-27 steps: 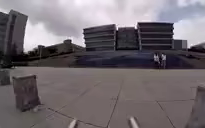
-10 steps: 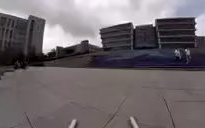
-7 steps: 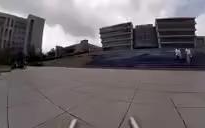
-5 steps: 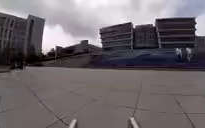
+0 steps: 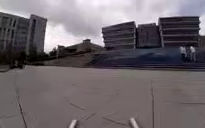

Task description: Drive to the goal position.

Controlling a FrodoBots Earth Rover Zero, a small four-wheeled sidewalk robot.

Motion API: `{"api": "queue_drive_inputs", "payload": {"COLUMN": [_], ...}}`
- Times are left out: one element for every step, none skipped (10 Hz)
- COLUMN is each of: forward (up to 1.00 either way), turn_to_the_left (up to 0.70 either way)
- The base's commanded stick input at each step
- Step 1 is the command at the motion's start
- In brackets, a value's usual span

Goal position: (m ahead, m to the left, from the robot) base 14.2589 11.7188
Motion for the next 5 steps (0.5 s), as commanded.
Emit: {"api": "queue_drive_inputs", "payload": {"forward": [1.0, 1.0, 1.0, 1.0, 1.0], "turn_to_the_left": [0.0, 0.0, 0.0, 0.0, 0.0]}}
